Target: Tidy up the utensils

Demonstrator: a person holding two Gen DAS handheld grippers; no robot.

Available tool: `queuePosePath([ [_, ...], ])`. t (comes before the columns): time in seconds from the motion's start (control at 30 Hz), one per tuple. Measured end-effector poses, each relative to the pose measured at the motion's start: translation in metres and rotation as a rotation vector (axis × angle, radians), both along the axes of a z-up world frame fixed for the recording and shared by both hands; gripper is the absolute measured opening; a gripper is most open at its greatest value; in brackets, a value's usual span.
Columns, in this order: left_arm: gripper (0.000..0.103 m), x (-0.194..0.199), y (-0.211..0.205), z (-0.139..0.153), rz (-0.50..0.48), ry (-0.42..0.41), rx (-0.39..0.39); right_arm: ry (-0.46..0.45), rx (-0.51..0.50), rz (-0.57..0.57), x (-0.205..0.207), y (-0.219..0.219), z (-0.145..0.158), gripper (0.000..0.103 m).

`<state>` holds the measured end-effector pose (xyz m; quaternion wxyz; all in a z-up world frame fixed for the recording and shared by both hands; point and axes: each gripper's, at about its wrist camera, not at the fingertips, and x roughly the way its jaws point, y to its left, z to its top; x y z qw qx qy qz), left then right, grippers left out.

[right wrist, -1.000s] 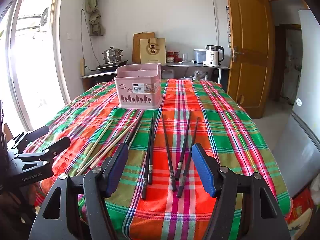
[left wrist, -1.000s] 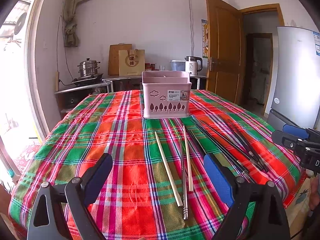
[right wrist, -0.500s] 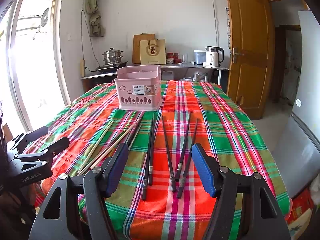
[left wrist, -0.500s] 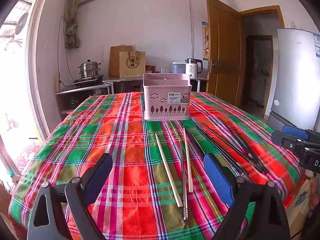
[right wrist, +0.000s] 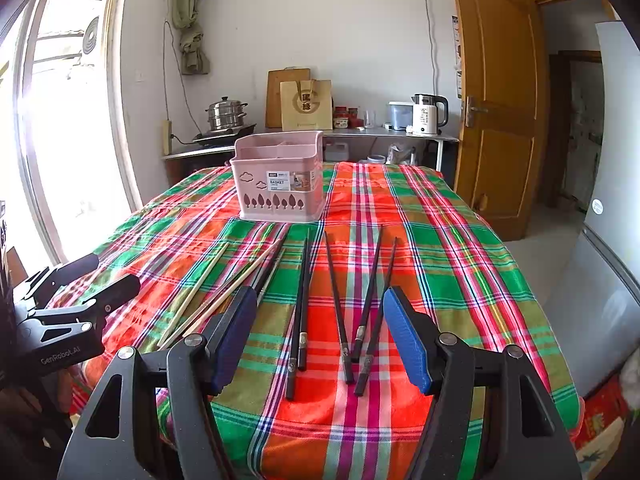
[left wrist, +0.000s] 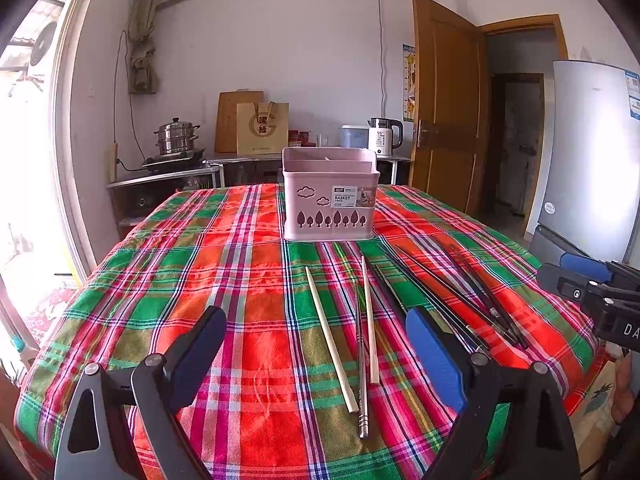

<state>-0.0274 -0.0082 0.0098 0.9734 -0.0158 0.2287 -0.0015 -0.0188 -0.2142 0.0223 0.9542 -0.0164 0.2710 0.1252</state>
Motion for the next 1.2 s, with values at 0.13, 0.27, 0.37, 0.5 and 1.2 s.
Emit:
queuePosePath([
  [0.13, 0.092, 0.0007, -0.0012, -0.0007, 0.0, 0.003, 0.004, 0.003, 0.0, 0.0, -0.0005, 0.0004, -0.0006, 0.066],
  [0.27, 0.092, 0.0017, -0.0024, -0.0015, -0.005, 0.008, 0.006, 0.005, -0.002, -0.002, -0.0002, 0.001, 0.0004, 0.066],
  [0.37, 0.092, 0.0019, -0.004, -0.0018, -0.008, 0.007, 0.007, 0.004, -0.003, -0.001, 0.0011, 0.0016, 0.0012, 0.066],
  [0.5, 0.092, 0.0028, -0.0047, -0.0027, -0.013, 0.01, 0.009, 0.005, -0.004, -0.001, 0.0019, 0.0019, 0.001, 0.066],
  [1.2, 0.088, 0.006, -0.0023, -0.0038, -0.01, 0.02, -0.002, 0.007, -0.006, -0.005, 0.0034, 0.0031, -0.0017, 0.066],
])
